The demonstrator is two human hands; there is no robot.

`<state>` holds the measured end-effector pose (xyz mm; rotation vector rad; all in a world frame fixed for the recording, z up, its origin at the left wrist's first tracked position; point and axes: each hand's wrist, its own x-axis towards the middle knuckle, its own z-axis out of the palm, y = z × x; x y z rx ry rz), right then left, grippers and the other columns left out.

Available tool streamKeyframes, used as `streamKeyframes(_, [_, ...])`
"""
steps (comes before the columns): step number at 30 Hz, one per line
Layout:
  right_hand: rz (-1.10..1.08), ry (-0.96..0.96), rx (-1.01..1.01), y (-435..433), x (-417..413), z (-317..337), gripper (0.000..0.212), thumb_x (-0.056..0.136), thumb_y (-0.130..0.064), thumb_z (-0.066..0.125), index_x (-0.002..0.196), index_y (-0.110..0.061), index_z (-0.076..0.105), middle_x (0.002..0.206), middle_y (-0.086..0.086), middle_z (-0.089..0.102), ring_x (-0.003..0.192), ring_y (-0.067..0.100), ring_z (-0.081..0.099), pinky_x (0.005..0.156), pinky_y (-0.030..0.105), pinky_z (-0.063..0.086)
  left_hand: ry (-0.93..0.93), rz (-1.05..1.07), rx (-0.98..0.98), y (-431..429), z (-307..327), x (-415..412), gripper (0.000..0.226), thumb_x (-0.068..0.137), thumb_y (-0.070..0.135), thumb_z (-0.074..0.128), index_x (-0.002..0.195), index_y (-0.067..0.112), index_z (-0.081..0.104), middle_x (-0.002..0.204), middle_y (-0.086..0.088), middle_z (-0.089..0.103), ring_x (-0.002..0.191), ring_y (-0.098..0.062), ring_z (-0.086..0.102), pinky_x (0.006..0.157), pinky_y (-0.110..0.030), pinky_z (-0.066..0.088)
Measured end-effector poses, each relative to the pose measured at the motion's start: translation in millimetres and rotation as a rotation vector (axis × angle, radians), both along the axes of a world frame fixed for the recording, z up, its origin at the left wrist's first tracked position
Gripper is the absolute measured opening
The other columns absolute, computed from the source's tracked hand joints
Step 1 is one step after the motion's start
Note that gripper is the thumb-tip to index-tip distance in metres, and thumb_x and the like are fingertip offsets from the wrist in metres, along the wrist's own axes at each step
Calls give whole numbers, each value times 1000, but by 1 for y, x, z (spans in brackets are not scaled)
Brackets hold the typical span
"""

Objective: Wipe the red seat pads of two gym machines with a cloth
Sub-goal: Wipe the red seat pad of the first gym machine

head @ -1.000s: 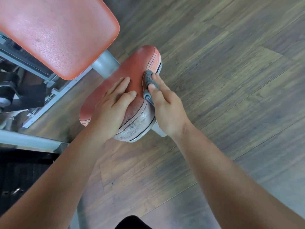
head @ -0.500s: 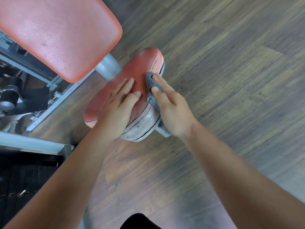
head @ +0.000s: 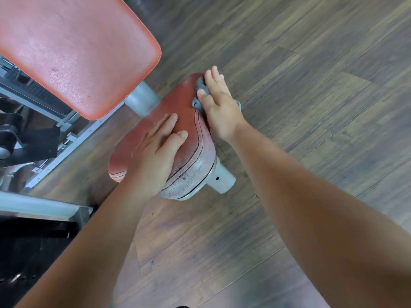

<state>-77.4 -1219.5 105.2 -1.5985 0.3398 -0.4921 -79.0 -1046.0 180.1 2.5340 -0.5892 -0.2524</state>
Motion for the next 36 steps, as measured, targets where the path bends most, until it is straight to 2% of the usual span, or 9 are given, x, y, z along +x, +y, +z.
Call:
streamKeyframes(2, [-22, 17, 34, -2, 6, 5, 62, 107, -29, 40, 161, -12, 15, 170, 0, -1, 156, 14, -6, 126, 29, -4, 4, -4, -14, 1, 0, 1, 67, 83, 62, 45, 149, 49, 46, 160, 31, 34, 151, 5, 23, 129, -39, 11])
streamKeyframes(4, [0, -11, 95, 13, -10, 5, 61, 107, -27, 42, 160, -11, 17, 170, 0, 0, 156, 14, -7, 124, 26, -6, 10, -7, -17, 2, -1, 2, 71, 80, 66, 44, 149, 49, 46, 160, 31, 34, 151, 5, 24, 129, -40, 13])
streamKeyframes(8, [73, -132, 202, 32, -36, -14, 61, 105, -32, 44, 159, -15, 23, 169, -8, 6, 155, 3, 0, 128, 34, 2, 4, -19, -21, 2, -1, 3, 69, 83, 62, 44, 150, 47, 45, 161, 30, 34, 150, 6, 24, 128, -38, 14])
streamKeyframes(13, [23, -18, 219, 16, -13, 6, 64, 106, -28, 44, 161, -14, 14, 170, -4, -3, 155, 9, -6, 128, 38, 0, 10, -32, -43, 3, -4, 6, 67, 85, 60, 45, 150, 45, 46, 160, 29, 35, 149, 8, 24, 129, -38, 14])
streamKeyframes(18, [143, -95, 458, 46, -73, -6, 68, 96, -43, 48, 158, -20, 31, 164, -10, 31, 150, 1, 25, 127, 35, 18, 11, -29, -32, 2, -5, 8, 70, 82, 63, 44, 150, 46, 46, 161, 29, 34, 150, 6, 23, 128, -42, 14])
streamKeyframes(23, [28, -14, 370, 45, -68, 11, 66, 92, -48, 49, 153, -24, 42, 157, -8, 44, 145, 6, 38, 123, 36, 27, -4, -27, 0, 2, -6, 8, 75, 80, 66, 41, 152, 44, 44, 162, 27, 33, 151, 2, 20, 128, -45, 11])
streamKeyframes(30, [-28, 71, 132, 52, -109, 23, 46, 93, -52, 45, 128, -29, 64, 112, -6, 75, 112, 15, 67, 102, 45, 51, -25, -47, -34, 4, -6, 5, 84, 77, 74, 42, 152, 36, 48, 164, 15, 36, 154, -8, 26, 127, -50, 16])
streamKeyframes(33, [-81, 76, -2, 47, -125, 48, 34, 99, -39, 47, 121, -22, 67, 102, -3, 75, 102, 17, 68, 96, 45, 53, -83, -76, -42, 7, 5, -4, 68, 88, 61, 52, 146, 27, 57, 159, 6, 46, 150, -16, 38, 125, -46, 26])
streamKeyframes(36, [-111, 40, 20, 45, -141, 74, 27, 100, -33, 52, 114, -21, 71, 96, -6, 76, 96, 13, 70, 92, 37, 56, -147, -72, -200, 9, 23, -23, 44, 99, 44, 60, 138, 24, 65, 147, 7, 59, 140, -13, 50, 120, -39, 36])
